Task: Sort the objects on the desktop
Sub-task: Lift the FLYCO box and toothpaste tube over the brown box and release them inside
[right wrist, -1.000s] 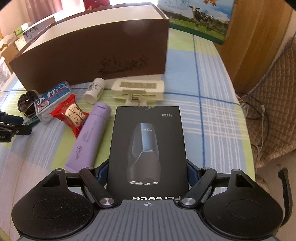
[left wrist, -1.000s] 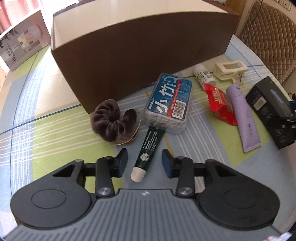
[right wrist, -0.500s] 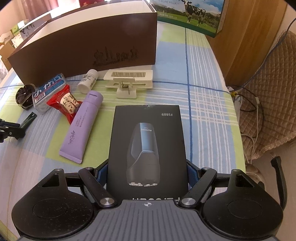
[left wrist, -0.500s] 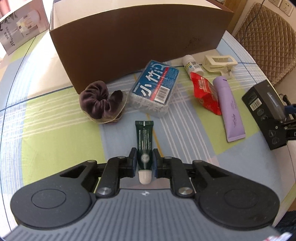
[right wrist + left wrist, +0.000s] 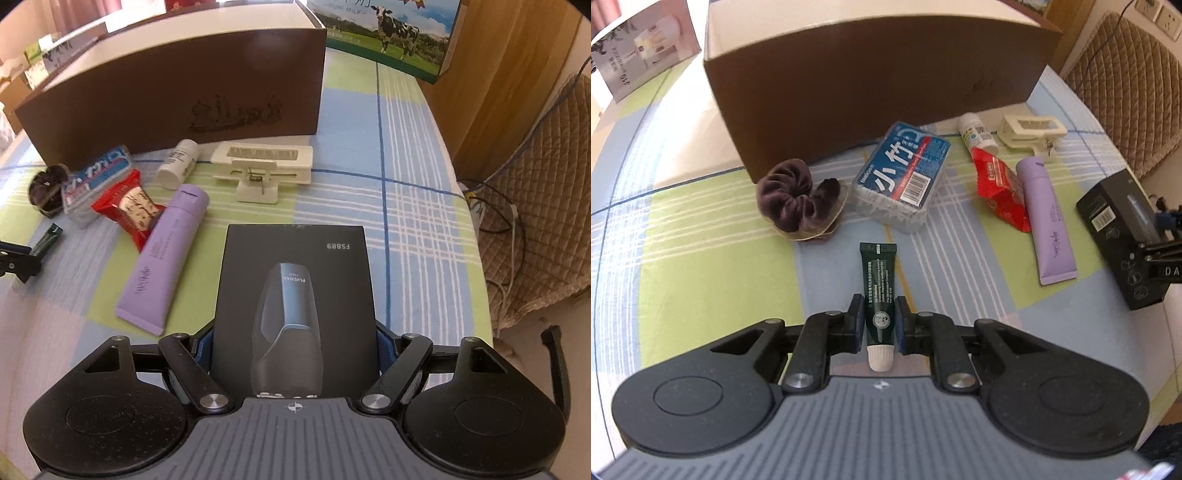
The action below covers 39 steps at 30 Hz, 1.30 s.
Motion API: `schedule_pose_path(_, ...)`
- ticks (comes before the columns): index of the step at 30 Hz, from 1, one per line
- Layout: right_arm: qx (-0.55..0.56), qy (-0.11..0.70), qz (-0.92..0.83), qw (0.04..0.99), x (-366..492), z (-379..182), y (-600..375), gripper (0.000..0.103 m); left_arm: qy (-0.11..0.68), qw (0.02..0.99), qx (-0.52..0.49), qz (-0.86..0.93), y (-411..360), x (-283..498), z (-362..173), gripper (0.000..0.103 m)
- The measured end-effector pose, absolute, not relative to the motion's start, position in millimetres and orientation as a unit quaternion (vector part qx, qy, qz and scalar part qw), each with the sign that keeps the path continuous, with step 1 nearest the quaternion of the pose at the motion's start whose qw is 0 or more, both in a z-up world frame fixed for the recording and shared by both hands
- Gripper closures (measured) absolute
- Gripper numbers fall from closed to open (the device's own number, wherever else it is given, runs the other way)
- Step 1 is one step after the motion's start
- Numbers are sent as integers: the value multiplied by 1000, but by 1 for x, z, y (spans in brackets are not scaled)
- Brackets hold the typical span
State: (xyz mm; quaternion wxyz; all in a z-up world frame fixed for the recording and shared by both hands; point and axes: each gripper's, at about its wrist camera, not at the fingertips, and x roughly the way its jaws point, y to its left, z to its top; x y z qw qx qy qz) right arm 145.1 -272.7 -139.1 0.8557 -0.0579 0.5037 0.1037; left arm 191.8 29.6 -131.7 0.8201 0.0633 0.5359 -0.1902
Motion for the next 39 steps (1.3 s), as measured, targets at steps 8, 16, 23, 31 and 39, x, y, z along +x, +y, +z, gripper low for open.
schedule_pose_path(8,-33,480,135,866,143,-108,-262,27,507,838,39,-196,35,182,-101,90)
schedule_pose_path(16,-27,444,173,879,146,-75,-241,27,476,854,23,-208,29,181,-68,90)
schedule_pose_path(23,-34,416,202,886,164,-53,-224,27,445,870,13,-213,25,196,-42,90)
schedule_pose_path(31,-38,377,225,898,204,-24,-204,27,409,887,5,-214,17,229,-13,90)
schedule_pose_path(39,-37,353,238,904,262,-4,-180,27,391,898,-3,-203,8,279,3,90)
